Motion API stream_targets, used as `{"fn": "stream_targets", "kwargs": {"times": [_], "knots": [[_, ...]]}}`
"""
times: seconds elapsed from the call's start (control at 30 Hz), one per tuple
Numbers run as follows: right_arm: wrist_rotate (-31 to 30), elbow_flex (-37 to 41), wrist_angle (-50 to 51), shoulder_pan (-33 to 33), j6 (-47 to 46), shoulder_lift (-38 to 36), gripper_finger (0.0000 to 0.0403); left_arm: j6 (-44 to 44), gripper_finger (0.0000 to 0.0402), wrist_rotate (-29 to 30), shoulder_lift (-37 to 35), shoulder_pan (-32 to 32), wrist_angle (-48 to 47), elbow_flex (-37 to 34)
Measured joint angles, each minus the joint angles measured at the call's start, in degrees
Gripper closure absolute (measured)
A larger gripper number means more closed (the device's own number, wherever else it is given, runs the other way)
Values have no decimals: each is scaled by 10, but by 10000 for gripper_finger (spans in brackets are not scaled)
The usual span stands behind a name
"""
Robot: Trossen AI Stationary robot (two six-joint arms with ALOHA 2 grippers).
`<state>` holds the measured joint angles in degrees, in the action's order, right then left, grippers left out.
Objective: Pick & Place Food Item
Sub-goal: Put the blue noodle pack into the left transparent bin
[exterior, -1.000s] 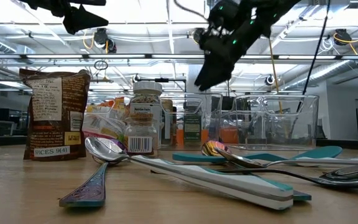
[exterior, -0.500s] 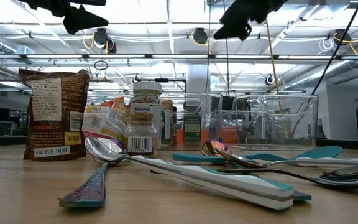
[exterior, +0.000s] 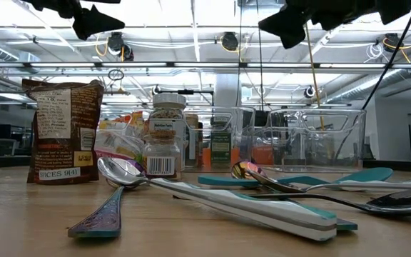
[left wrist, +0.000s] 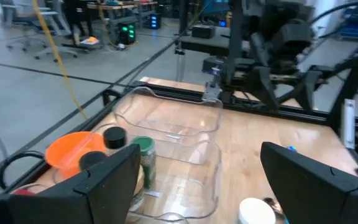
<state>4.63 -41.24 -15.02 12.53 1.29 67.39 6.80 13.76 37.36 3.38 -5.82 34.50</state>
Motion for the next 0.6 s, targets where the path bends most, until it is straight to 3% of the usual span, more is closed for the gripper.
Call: {"fn": "stream_targets", "kwargs": {"times": [0.43,0.5,0.6], "knots": [[0,2,-7,0,-21,0,138,25,67,-47,64,0,28,0],[0,2,-2,0,-21,0,138,61,65,-85,81,1,27,0],[0,2,3,0,-21,0,138,95,69,-228,98,16,15,8]]}}
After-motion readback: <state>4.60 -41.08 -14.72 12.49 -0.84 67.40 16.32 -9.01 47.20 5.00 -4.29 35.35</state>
